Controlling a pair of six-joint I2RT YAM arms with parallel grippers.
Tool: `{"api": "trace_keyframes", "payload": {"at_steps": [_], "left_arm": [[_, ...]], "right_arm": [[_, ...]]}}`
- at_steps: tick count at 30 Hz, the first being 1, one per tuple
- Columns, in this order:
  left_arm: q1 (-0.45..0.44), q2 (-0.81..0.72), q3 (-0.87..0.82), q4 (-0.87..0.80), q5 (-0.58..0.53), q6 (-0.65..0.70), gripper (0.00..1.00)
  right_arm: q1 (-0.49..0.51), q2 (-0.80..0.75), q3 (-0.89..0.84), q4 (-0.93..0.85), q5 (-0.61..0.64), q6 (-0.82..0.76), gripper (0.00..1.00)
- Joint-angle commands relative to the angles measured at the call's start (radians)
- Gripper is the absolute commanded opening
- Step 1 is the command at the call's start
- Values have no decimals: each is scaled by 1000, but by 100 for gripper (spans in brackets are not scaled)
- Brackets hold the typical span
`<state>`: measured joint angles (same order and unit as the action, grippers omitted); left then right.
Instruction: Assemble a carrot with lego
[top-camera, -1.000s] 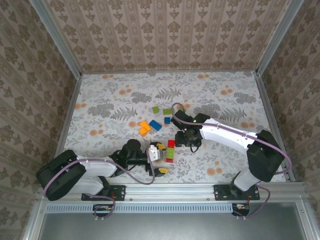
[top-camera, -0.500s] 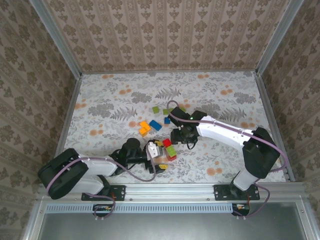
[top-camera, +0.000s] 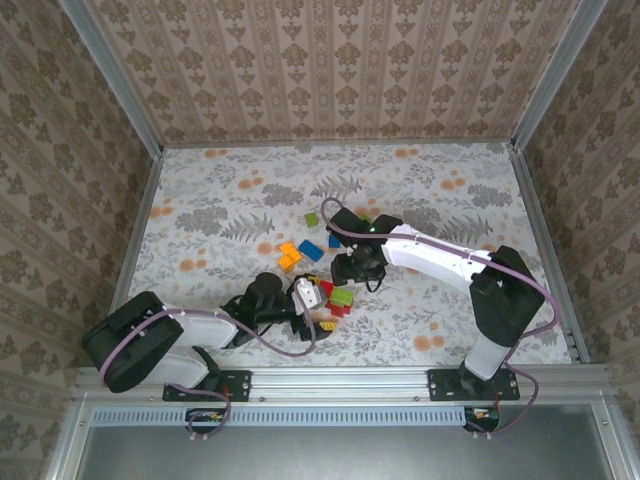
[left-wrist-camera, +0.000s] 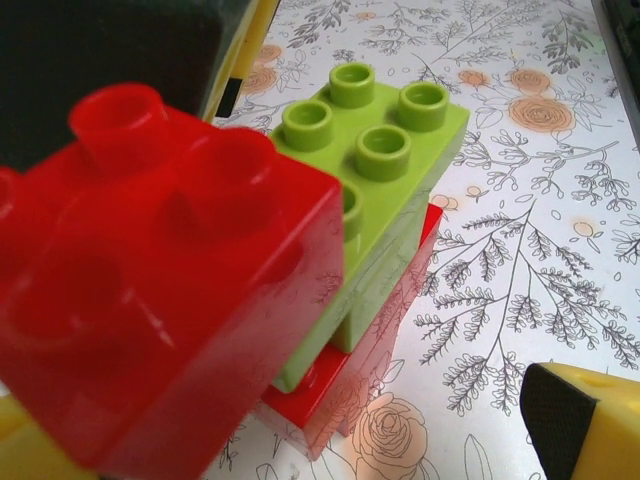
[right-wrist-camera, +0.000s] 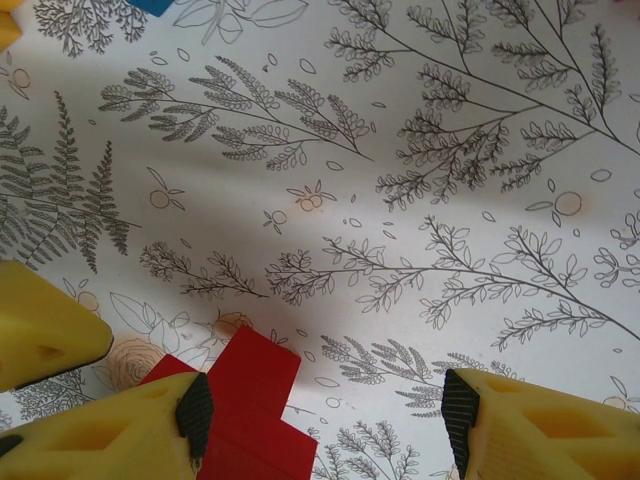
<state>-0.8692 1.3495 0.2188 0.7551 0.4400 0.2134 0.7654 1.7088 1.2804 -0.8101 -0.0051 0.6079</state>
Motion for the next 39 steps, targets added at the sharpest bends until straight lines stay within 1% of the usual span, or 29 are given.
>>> {"api": "trace_keyframes", "payload": {"at_steps": [1,6,8,12,15,21,22,23,24,30,39], "left_arm": [[8,6,32,0,-5,-8,100],[10,2,41,-13,4,1,100],[21,5,46,-10,14,4,100],[60,38,75,-7,65,10,100],[89,66,102,-11,119,20,100],[108,71,141,-53,196,50,100],[108,71,147,-60,197,56,100],[109,71,151,-66,230,59,100],[110,70,157,-71,240,64,100],[110,72,159,-74,280,78,100],[111,92,165,-75,294,84,98]], "right_arm": [[-2,4,43,-25,14,-39,66],[-23,-16,85,-92,154,-55,70],[-56,-23,85,-82,175,-63,71],[-141,-11,73,-15,156,-93,72],[-211,25,70,50,103,-133,72],[-284,130,82,111,53,-217,74],[-291,146,84,116,42,-223,74],[-298,166,89,121,31,-229,74],[-302,183,96,123,27,-236,74],[-324,244,126,141,6,-251,73],[-345,307,184,123,-3,-275,70]]}}
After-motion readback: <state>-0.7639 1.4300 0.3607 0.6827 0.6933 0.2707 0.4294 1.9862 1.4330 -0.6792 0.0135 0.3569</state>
